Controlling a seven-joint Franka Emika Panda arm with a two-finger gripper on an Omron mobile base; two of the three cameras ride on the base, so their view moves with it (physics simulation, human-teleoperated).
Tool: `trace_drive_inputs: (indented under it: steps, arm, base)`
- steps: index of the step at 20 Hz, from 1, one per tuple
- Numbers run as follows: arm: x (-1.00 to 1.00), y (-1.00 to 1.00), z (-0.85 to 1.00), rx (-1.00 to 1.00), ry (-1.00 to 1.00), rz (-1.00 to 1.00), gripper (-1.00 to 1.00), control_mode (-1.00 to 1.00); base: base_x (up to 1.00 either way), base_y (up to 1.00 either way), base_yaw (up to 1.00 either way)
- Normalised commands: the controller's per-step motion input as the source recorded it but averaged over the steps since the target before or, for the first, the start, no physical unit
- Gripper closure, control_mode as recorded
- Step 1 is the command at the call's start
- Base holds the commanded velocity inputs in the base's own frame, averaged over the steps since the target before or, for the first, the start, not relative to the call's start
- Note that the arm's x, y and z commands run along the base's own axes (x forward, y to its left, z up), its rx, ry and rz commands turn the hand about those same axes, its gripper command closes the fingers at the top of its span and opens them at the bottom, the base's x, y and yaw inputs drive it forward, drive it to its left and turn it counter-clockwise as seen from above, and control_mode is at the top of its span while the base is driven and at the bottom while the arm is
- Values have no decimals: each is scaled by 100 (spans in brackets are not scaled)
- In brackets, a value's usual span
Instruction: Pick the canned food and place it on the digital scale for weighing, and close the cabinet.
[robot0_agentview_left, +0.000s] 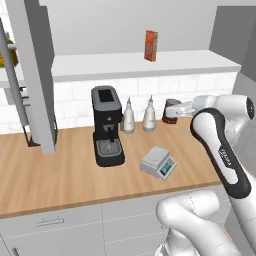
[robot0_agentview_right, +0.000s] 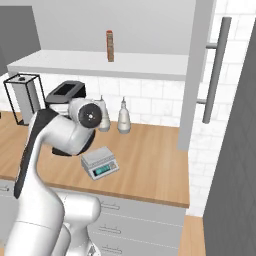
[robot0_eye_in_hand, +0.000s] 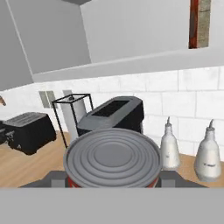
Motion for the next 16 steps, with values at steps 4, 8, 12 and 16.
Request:
trace_drive_inputs:
  steps: [4,8,12,16]
  arm:
    - [37,16,-99,-6,9,45,100,-100]
    - [83,1,-92,-6,15,45,100,-100]
    - [73,-6,-84,-4,14,43,100,-100]
    - [44,-10,-61,-5,5,37,100,-100]
  base:
    - [0,0,0]
    - [0,0,0]
    - [0,0,0]
    - [0,0,0]
